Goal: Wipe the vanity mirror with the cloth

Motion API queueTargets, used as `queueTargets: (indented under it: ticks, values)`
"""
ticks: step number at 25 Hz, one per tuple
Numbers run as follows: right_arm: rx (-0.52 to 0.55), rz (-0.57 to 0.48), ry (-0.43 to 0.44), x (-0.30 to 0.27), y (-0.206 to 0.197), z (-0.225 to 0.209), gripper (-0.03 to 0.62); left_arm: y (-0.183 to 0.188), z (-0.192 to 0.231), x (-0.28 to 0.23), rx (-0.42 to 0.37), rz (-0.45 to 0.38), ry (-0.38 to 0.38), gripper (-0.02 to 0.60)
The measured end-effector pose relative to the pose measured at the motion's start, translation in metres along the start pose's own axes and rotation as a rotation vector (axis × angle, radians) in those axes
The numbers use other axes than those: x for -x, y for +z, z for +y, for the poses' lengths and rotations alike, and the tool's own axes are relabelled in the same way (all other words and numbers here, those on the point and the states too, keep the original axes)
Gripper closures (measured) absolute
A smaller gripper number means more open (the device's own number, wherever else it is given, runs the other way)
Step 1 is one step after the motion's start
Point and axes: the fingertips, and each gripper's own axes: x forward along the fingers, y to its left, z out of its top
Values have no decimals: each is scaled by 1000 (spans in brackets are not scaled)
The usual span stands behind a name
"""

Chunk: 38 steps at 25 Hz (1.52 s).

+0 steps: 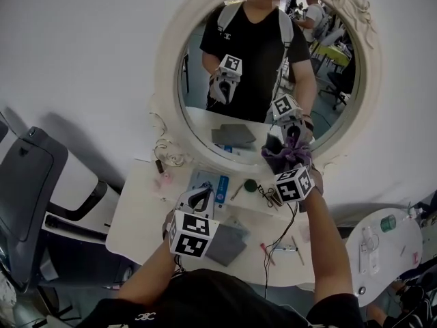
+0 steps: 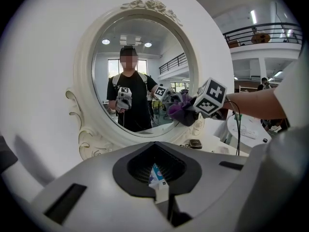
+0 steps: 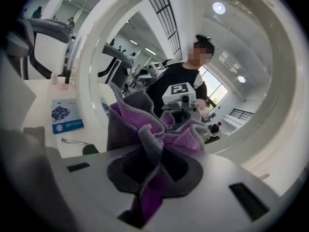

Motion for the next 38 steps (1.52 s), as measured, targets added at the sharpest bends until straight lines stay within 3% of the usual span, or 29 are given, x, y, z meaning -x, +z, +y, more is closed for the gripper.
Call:
queueTargets:
  ticks: [4,8,10,14,19,22,25,31,34,38]
  values:
    - [39,67,141,-26,1,70,542,-8,13,5,16,13,37,577]
    - [116,25,182,-41,31,139,543,-19,34,16,44,32,96,577]
    - [104,-7,209,-42,53,162,546,-26,45,23,59,41,131,577]
    - [-57,-78,300,-37,99,189,548,-43,71,42,101,63,212,577]
    - [-178,-219,414,-12,169,210,549,-54,90,62,137,65,284,577]
    - [-347,-351,470,4,212,206,548,-52,93,71,143,50,303,577]
    - [-501,-439,499,15,219,199,548,-46,93,77,145,21,310,577]
    - [-704,-651,454,85,194,153,548,-42,94,80,159,-34,295,577]
    - [-705,-720,371,128,170,128,546,-33,81,69,160,-77,231,577]
    - [-653,-723,223,158,129,116,546,-16,62,55,147,-130,170,575]
